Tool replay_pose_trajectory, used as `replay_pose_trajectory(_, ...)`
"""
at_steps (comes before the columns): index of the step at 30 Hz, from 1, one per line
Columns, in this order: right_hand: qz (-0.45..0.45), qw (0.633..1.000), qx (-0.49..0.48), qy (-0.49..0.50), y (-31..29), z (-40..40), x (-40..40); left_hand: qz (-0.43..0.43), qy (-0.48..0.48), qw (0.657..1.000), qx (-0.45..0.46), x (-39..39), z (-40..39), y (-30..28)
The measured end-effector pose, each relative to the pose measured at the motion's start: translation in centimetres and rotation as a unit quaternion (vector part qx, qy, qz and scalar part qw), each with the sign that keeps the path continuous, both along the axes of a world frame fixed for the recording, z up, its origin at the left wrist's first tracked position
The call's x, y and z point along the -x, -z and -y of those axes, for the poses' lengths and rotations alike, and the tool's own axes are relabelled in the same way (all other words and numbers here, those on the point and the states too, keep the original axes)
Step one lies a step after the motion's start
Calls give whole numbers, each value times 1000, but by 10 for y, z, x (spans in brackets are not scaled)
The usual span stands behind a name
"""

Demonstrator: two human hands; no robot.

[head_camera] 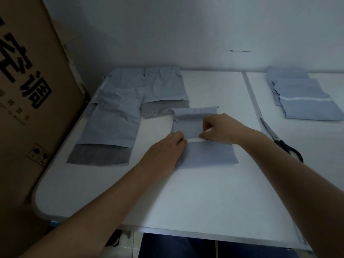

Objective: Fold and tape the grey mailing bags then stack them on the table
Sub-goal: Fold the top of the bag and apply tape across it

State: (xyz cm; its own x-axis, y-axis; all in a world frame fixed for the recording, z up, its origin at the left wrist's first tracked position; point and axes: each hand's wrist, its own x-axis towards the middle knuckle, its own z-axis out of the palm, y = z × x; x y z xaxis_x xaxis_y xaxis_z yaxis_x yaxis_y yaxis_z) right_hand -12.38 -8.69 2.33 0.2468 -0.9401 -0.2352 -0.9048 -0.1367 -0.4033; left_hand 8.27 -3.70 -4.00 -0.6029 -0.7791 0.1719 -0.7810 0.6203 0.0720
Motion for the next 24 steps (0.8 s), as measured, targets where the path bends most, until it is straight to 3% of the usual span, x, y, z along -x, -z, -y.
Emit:
replay_pose_trajectory(16,25,1000,-9,1,2,-1,5,43,5,999,-32,11,13,-17)
replay_pose_trajectory(24,22,999,-27,-4,5,-2,10,-79,-5,996,35,41,16,1)
